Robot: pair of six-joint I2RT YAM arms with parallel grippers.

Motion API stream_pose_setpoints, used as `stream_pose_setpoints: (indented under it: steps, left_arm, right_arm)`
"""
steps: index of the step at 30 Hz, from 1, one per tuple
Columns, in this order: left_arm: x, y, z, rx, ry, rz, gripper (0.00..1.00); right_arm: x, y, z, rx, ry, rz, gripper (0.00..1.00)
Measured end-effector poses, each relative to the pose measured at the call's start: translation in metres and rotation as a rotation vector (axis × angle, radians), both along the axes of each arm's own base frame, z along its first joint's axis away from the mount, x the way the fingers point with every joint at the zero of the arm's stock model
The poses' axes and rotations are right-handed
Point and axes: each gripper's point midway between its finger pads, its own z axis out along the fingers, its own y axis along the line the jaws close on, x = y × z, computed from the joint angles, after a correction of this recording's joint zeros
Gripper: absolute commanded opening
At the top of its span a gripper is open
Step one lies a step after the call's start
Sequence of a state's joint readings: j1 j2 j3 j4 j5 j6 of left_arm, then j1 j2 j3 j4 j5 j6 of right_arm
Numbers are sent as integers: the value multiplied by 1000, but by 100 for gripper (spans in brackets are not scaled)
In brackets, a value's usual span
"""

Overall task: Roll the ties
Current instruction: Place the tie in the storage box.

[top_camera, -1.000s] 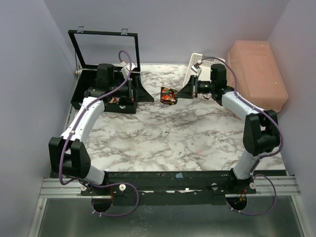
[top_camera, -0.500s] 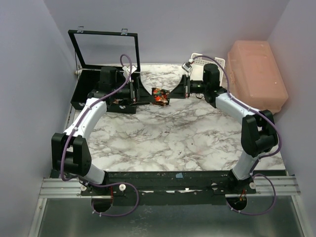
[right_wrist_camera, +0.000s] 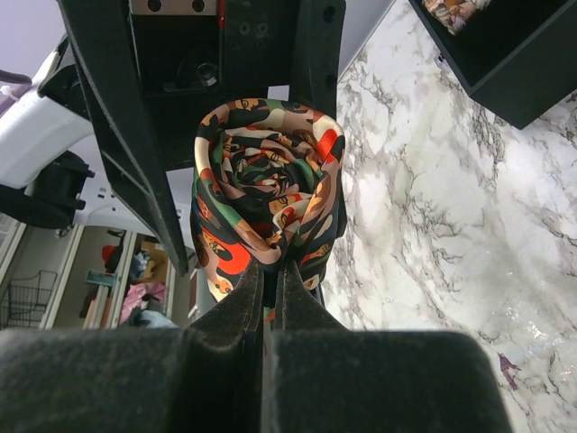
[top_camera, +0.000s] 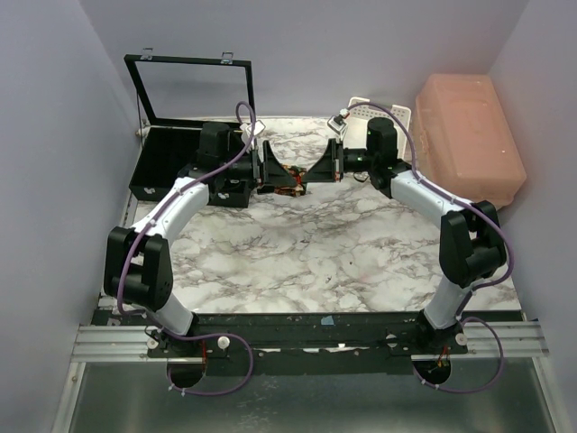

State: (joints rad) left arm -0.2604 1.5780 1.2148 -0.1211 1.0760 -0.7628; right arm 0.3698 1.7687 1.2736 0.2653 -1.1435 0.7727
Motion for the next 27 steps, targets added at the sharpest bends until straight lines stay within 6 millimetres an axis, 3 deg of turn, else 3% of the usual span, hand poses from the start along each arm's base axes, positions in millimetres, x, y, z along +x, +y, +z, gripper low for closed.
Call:
stream_pose_setpoints:
  steps: [8, 14, 19, 23, 27]
  left_arm:
    - [-2, -4, 0, -12, 27, -12, 43]
    - [-3, -5, 1, -22, 37, -14, 31]
    - [-3, -5, 0, -28, 40, -15, 13]
    - [-3, -6, 1, -33, 35, -19, 0]
    - [-4, -6, 1, -32, 23, -24, 0]
  right_arm:
    - [-1, 0, -3, -9, -10, 6, 0]
    - [-1, 0, -4, -10, -16, 8, 0]
    - [-2, -1, -4, -12, -16, 9, 1]
    - [-2, -1, -3, -11, -23, 9, 22]
    - [-3, -1, -4, -16, -26, 11, 41]
